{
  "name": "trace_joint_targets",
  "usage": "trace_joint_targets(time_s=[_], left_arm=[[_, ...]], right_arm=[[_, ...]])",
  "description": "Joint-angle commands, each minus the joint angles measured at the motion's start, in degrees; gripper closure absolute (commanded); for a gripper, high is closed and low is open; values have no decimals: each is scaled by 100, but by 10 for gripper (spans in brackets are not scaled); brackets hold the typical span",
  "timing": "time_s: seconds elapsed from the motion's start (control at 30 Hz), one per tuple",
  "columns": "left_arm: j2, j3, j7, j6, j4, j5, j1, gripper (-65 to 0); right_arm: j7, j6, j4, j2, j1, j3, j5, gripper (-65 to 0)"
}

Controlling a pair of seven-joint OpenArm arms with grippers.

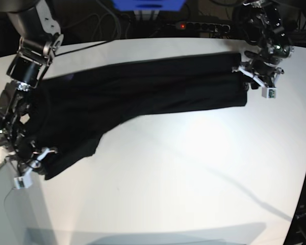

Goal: Fold the T-shirt properly
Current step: 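Move the right gripper to the end of the folded strip and grasp it, then fold the strip end inward with the right gripper toward the left gripper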

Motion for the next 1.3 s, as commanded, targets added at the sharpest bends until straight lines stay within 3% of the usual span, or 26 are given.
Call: trace_joint_targets(time_s=[0.0,0.27,0.53,0.97,1.27], left_arm=[[-57,-23,-58,-4,106,-24,14,-232],[-57,-6,-58,-13,106,-24,14,-232],[-57,-6,-58,-13,106,-24,14,-232],[-57,3,-58,-13,71,-24,-3,-232],[-57,12,-58,-13,53,-24,-12,-232]], right_arm=[[153,43,230,67,106,58,102,0],[91,43,1276,-153,-334,770,102,0],[91,43,2436,-171,-1415,797,111,0],[91,43,3518,-690,-2963,788,111,0],[91,43,3597,-980,-3692,788,120,0]])
